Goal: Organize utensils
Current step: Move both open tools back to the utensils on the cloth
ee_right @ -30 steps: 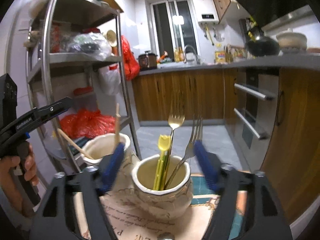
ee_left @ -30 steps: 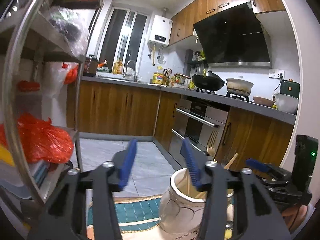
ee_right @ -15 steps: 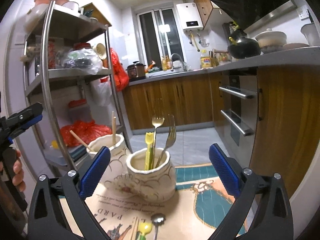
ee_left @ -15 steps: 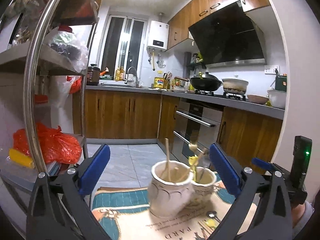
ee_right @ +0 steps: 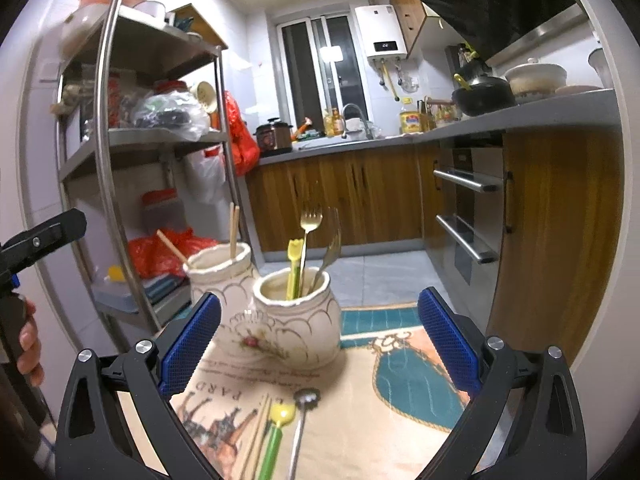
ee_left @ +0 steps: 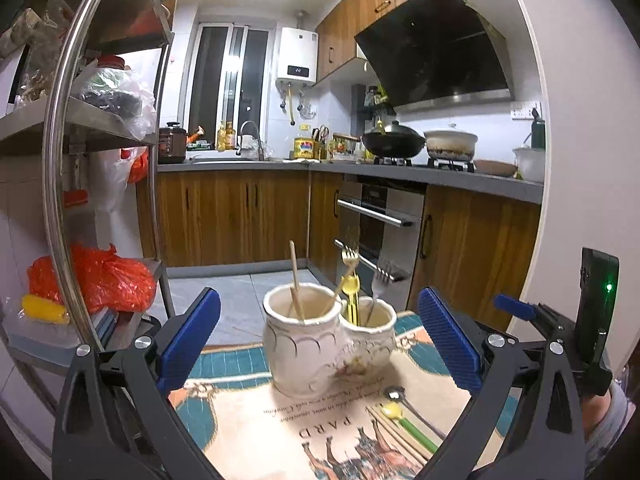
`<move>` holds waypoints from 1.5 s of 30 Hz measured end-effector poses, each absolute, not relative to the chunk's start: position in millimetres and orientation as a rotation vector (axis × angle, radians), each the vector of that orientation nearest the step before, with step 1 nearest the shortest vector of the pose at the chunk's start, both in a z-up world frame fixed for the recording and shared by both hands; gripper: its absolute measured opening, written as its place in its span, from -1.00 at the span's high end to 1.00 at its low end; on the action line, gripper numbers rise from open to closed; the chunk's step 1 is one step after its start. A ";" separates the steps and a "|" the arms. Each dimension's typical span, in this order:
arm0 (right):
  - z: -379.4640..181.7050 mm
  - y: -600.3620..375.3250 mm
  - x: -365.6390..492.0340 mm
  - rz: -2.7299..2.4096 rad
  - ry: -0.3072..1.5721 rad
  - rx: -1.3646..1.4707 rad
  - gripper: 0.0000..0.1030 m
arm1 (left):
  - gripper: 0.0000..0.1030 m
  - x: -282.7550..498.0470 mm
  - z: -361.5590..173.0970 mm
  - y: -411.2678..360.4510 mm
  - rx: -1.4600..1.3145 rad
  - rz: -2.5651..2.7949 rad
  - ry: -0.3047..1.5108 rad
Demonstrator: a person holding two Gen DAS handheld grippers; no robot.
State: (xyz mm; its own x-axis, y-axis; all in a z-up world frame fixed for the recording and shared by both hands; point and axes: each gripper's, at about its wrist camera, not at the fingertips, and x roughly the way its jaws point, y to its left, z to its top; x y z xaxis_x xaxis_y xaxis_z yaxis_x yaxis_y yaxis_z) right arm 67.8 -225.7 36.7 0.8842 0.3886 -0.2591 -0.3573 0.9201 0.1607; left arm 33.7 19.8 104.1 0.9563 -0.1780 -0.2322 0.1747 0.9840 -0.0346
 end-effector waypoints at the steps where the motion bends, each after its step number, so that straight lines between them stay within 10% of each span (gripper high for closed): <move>1: 35.3 -225.9 65.8 0.388 0.294 0.105 -0.90 | -0.90 32.5 102.8 18.7 -0.012 -0.180 0.241; 35: -0.6 -230.8 87.7 0.371 0.500 0.048 -0.90 | -0.89 55.3 -23.6 -47.2 0.085 -0.211 0.714; 45: -3.3 -228.8 89.1 0.376 0.516 0.047 -0.90 | -0.55 52.5 -42.1 -64.1 0.093 -0.221 0.829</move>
